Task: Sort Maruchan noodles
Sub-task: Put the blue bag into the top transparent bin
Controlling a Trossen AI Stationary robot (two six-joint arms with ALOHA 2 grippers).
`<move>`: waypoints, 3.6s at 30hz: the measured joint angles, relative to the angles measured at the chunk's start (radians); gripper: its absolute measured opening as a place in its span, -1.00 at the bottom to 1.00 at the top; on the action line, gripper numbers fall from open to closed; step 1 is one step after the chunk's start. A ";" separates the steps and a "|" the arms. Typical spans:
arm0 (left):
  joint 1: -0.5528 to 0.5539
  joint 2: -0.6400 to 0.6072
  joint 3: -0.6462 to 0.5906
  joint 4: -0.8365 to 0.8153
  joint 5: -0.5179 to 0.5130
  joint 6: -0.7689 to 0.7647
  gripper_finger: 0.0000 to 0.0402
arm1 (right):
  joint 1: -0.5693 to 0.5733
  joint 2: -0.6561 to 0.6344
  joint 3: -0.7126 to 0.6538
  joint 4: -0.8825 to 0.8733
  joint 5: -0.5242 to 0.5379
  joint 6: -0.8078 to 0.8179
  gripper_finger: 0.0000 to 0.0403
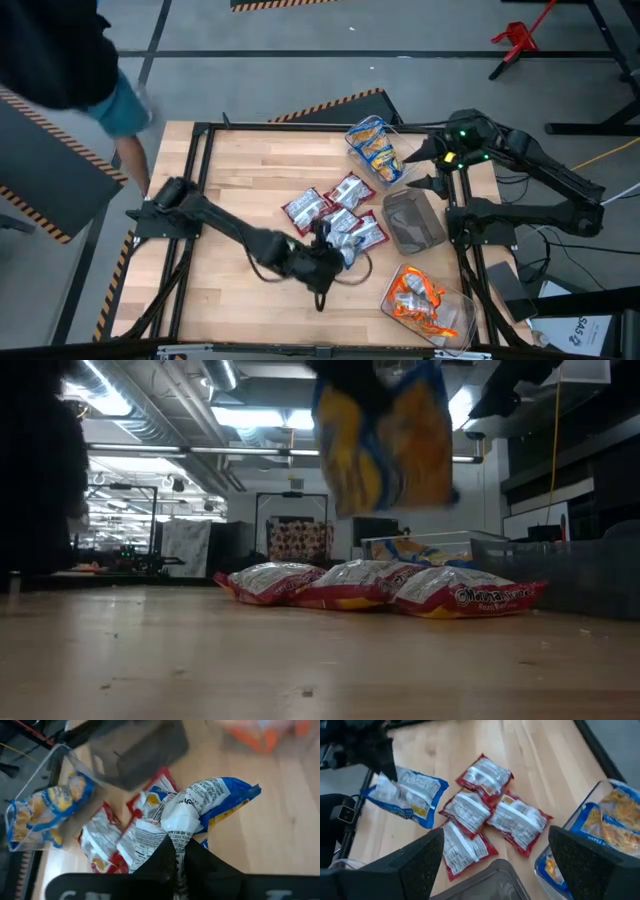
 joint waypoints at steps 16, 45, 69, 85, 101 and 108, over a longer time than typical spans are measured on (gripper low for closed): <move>0.494 -0.141 0.002 0.391 0.522 -0.074 -0.96 | 0.000 -0.167 0.001 0.079 0.016 0.083 0.71; 0.779 0.292 0.001 1.138 0.928 -0.836 -0.94 | 0.000 -0.210 0.001 0.067 0.027 0.112 0.71; 0.793 0.303 0.001 1.222 0.996 -0.960 -0.79 | 0.000 -0.107 0.001 -0.073 0.560 0.049 0.71; 0.835 0.303 0.001 1.255 1.181 -0.962 -0.82 | -0.001 0.034 0.000 -0.005 0.442 -0.115 0.71; 0.833 0.206 0.002 1.275 1.712 -0.732 -1.00 | 0.131 0.059 -0.066 -0.018 0.374 -0.100 0.71; 0.685 0.120 0.002 1.190 1.752 -0.268 -0.99 | 0.210 0.059 -0.146 -0.008 0.436 -0.050 0.71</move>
